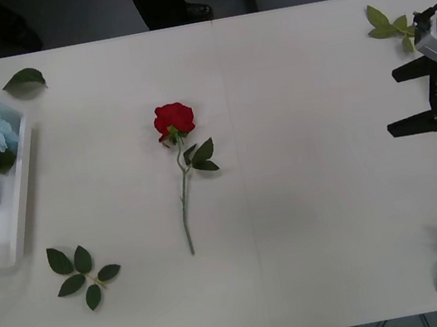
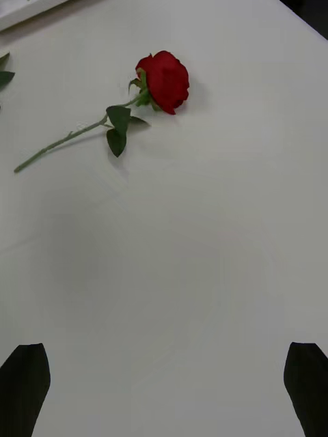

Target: Place the red flowers into the right box and the blue flowers into the left box. If a person shows an open palm, hand one flower to the person first, then continue sorting.

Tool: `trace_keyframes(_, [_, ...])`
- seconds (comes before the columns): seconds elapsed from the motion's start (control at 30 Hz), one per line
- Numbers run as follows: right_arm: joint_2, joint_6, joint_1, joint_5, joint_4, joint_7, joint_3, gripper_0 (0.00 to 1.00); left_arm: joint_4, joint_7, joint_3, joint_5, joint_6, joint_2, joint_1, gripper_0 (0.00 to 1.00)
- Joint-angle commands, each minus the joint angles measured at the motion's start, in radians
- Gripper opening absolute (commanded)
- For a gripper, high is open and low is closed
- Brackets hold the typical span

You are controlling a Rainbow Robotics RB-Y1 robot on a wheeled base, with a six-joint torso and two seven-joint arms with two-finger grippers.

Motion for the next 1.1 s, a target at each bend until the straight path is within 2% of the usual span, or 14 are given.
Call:
trace_keyframes(0.03, [-0.056, -0.001, -0.015, -0.008, -0.002, 0.111, -0.017, 1.00, 0.078, -0.010, 0.001, -0.021, -0.102, 0.031, 0.031, 0.00])
trace_keyframes(0.17, [-0.072, 0.000, -0.011, -0.034, 0.000, 0.136, -0.023, 1.00, 0.168, 0.003, -0.019, -0.035, -0.197, 0.031, 0.024, 0.00])
trace_keyframes(0.37, [-0.071, -0.001, -0.009, -0.063, 0.000, 0.142, -0.023, 1.00, 0.191, 0.021, -0.034, -0.040, -0.214, 0.031, 0.012, 0.01])
trace_keyframes(0.43, [-0.072, 0.000, -0.009, -0.068, 0.000, 0.142, -0.023, 1.00, 0.193, 0.024, -0.037, -0.037, -0.215, 0.031, 0.011, 0.25])
trace_keyframes(0.47, [-0.071, 0.000, -0.009, -0.069, 0.001, 0.143, -0.023, 1.00, 0.191, 0.026, -0.037, -0.033, -0.212, 0.031, 0.009, 0.48])
trace_keyframes(0.5, [-0.071, -0.001, -0.009, -0.071, 0.000, 0.145, -0.023, 1.00, 0.191, 0.027, -0.037, -0.029, -0.202, 0.031, 0.004, 0.67])
trace_keyframes(0.57, [-0.071, 0.000, -0.009, -0.071, 0.000, 0.147, -0.023, 1.00, 0.184, 0.027, -0.034, -0.020, -0.159, 0.033, -0.008, 0.85])
trace_keyframes(0.6, [-0.071, 0.000, -0.009, -0.069, 0.000, 0.148, -0.023, 1.00, 0.174, 0.029, -0.031, -0.015, -0.137, 0.031, -0.014, 0.89])
trace_keyframes(0.63, [-0.071, 0.000, -0.009, -0.069, 0.000, 0.148, -0.023, 1.00, 0.174, 0.029, -0.031, -0.015, -0.137, 0.031, -0.014, 0.89])
trace_keyframes(0.67, [-0.071, 0.000, -0.009, -0.071, 0.000, 0.150, -0.023, 1.00, 0.141, 0.033, -0.023, -0.001, -0.067, 0.033, -0.025, 0.93])
trace_keyframes(0.87, [-0.071, 0.000, -0.009, -0.071, 0.000, 0.156, -0.024, 1.00, 0.004, 0.055, -0.003, 0.094, 0.139, 0.048, -0.052, 0.95])
trace_keyframes(1.1, [-0.071, -0.001, -0.009, -0.069, 0.000, 0.157, -0.023, 1.00, -0.142, 0.110, -0.031, 0.252, 0.262, 0.076, -0.115, 0.95])
